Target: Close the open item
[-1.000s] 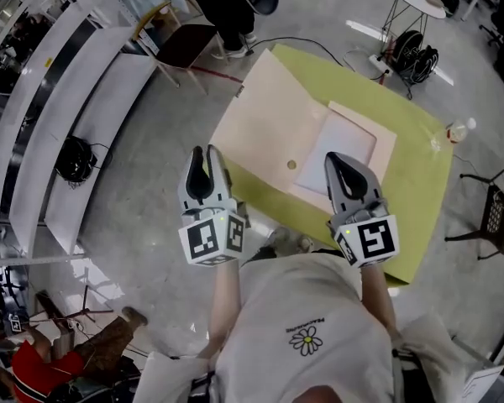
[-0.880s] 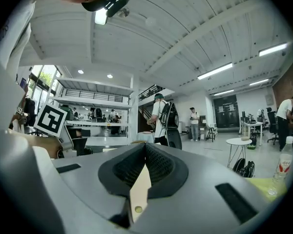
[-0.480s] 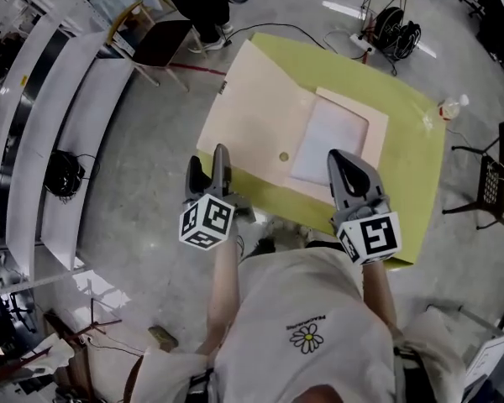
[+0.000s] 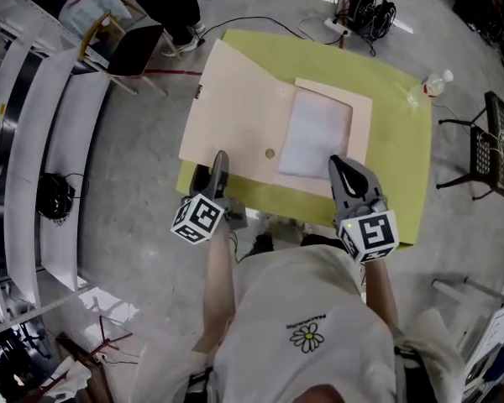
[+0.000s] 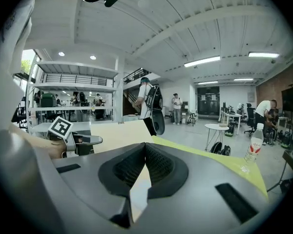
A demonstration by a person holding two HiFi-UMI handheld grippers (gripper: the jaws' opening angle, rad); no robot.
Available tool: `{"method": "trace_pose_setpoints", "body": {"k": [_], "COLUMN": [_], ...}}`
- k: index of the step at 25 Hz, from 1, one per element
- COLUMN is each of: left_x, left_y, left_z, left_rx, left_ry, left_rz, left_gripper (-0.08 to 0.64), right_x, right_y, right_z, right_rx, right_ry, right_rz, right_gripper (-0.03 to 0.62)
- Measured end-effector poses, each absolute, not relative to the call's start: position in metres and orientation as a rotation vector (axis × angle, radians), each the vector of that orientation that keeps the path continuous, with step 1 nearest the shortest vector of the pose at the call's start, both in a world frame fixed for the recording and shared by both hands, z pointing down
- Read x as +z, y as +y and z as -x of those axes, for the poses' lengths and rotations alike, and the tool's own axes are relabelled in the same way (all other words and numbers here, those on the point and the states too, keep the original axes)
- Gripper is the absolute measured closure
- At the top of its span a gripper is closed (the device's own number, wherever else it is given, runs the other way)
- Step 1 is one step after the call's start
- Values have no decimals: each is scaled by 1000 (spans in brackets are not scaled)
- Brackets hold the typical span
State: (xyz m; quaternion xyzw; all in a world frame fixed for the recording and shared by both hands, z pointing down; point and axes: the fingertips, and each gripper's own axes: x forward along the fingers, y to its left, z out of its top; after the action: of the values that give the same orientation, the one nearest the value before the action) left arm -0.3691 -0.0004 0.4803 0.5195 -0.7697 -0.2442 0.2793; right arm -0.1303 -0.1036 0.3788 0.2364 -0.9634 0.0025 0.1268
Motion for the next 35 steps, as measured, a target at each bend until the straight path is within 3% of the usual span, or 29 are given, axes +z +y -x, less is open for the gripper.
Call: {"method": "trace_pose_setpoints", "body": {"k": [5, 10, 27, 35], "left_x": [485, 486, 429, 436], "left_y": [-12, -16, -52, -69], "left_z": [360, 358, 261, 199], "left_rx": [-866, -803, -25, 203], "left_ry": [-1851, -1868, -2079, -1956], "left_rz": [-1449, -1477, -2056, -2238], "left_gripper": [365, 515, 535, 524], "right_x": [389, 393, 408, 473], "right_y": [-103, -101, -110, -123], "right_z": [117, 107, 52, -21], "right_rx": [-5, -4, 81, 119], "right_ry": [-2752, -2723, -2634, -2315], "right_rz": [-735, -785, -1029, -1202], "right_gripper": [580, 580, 580, 580]}}
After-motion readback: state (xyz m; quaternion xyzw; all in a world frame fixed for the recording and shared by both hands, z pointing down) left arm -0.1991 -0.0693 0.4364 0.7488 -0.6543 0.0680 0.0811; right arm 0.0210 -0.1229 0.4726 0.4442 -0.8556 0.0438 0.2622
